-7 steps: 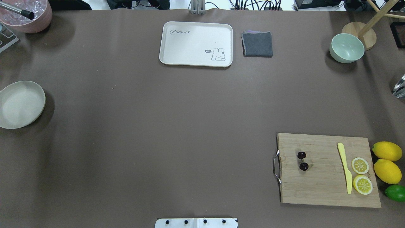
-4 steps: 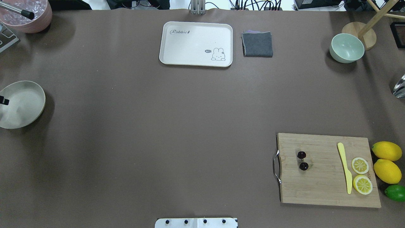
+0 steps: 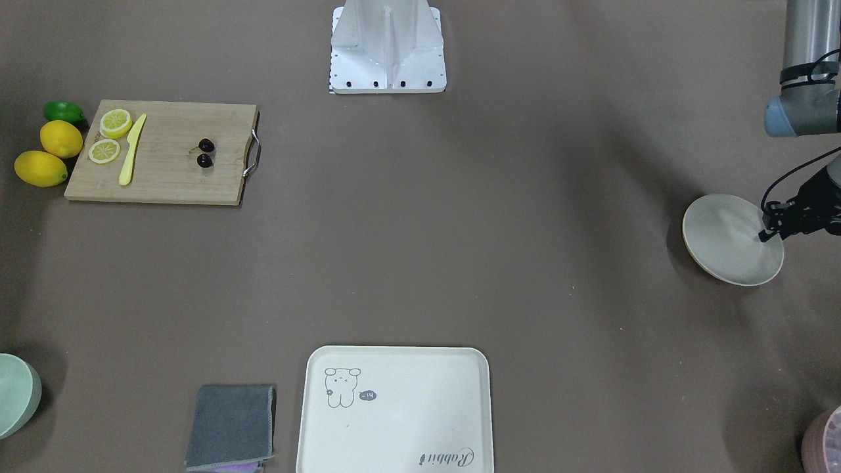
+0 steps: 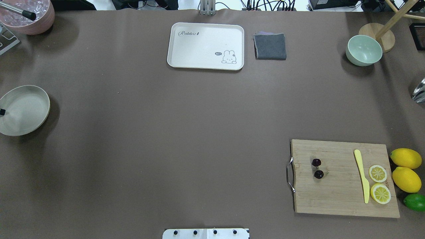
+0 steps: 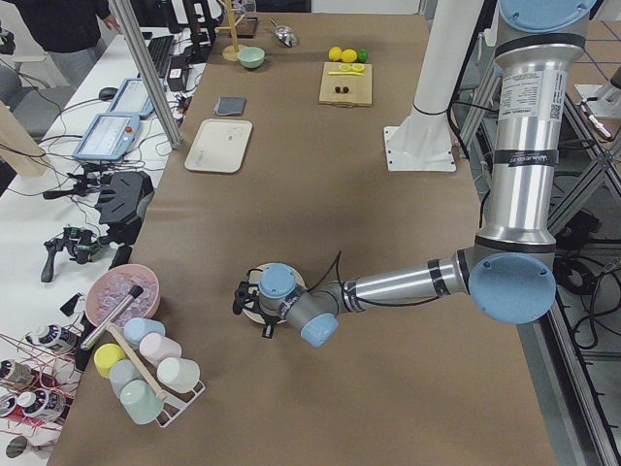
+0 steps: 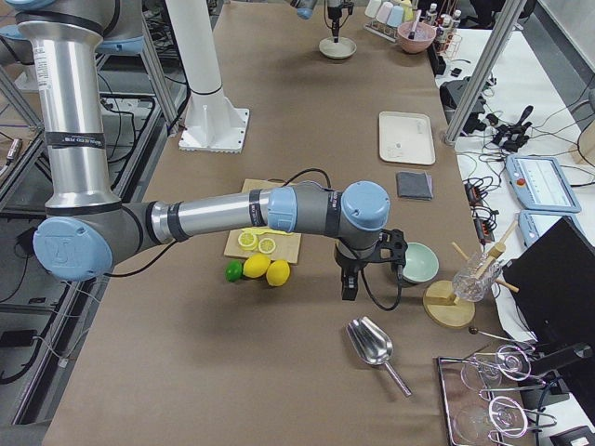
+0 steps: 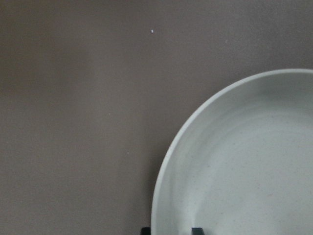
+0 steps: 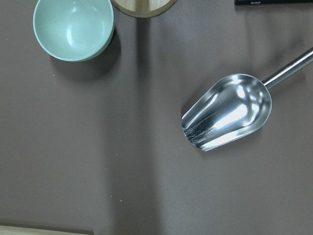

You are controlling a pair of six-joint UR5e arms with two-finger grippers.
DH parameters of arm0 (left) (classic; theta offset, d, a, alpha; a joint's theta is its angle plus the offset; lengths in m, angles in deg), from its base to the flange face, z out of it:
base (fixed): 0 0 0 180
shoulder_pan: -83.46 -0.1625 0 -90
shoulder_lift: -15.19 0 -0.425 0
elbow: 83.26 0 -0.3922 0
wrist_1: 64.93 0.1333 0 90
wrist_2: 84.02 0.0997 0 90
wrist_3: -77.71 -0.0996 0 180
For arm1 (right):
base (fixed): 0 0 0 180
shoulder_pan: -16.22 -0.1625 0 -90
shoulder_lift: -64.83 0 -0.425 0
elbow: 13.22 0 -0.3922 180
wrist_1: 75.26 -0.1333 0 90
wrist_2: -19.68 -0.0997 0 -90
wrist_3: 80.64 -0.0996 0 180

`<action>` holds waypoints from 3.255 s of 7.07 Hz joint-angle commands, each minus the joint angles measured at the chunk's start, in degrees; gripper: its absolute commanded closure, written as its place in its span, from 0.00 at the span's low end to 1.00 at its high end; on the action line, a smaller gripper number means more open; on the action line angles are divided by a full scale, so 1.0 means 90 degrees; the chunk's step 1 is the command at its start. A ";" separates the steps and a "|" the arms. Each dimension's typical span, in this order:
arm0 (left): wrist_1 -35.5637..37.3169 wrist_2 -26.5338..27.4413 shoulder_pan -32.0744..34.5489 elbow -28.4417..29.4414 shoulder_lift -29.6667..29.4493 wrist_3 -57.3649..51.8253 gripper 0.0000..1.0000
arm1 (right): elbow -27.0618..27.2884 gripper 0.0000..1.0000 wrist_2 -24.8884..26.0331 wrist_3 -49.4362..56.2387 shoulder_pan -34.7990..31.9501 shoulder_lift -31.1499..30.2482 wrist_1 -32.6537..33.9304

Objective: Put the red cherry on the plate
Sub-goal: 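Reach the left gripper to the white plate rim, grasp and lift it, then carry the white plate with the left gripper to the table center and lower it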

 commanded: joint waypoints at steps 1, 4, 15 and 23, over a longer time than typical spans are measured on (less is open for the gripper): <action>0.0718 -0.0503 0.0606 -0.0100 -0.0170 0.0023 1.00 | 0.0031 0.00 0.0011 -0.0161 0.0000 0.0023 -0.0060; 0.1930 -0.1323 0.1223 -0.0393 -0.0949 0.0033 1.00 | 0.0031 0.00 0.0001 -0.0162 0.0000 0.0032 -0.0060; 0.0939 0.3085 -0.4310 -0.2230 -0.2828 0.7630 1.00 | 0.0022 0.00 -0.0018 -0.0171 0.0000 -0.0134 -0.0294; 0.2414 0.3537 -0.3671 -0.3578 -0.2361 0.6375 0.02 | 0.1369 0.00 0.0078 -0.3860 0.2171 -0.0075 -0.2129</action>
